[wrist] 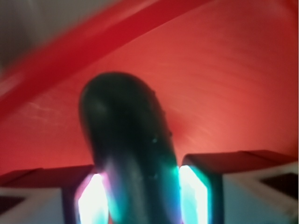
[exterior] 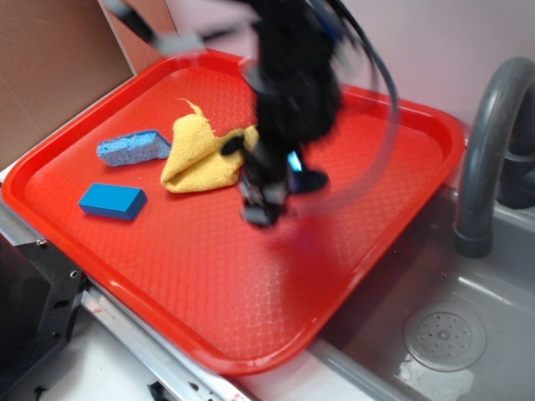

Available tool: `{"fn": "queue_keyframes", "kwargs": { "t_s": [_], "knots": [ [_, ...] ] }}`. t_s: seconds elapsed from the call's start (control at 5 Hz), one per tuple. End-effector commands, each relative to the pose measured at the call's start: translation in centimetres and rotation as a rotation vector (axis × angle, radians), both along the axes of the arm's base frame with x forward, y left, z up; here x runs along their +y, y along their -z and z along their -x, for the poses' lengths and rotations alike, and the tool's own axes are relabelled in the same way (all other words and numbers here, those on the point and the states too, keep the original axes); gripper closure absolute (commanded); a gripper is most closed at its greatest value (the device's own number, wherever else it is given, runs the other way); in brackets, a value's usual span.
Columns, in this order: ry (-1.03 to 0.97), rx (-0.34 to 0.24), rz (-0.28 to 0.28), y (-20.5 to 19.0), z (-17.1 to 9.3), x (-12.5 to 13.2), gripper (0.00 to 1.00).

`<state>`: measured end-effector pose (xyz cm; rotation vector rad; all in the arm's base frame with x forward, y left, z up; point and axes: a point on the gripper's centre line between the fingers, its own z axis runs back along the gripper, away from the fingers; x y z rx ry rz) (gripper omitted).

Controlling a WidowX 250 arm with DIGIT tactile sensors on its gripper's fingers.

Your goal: Grab the plastic pickle.

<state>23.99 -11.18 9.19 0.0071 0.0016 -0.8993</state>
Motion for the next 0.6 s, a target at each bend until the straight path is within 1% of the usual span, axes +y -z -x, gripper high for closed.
{"fn": "queue_keyframes", "kwargs": {
  "t_s": [0.0,0.2,0.4],
  "knots": [
    [-0.487,-0.087,0.106,-10.0,3.9,2.4,1.00],
    [-0.731,-0.172,0.036,-14.6,5.9,3.5,1.00],
    [-0.870,-0.094,0.022,-13.9,5.4,4.6,1.00]
  ]
}}
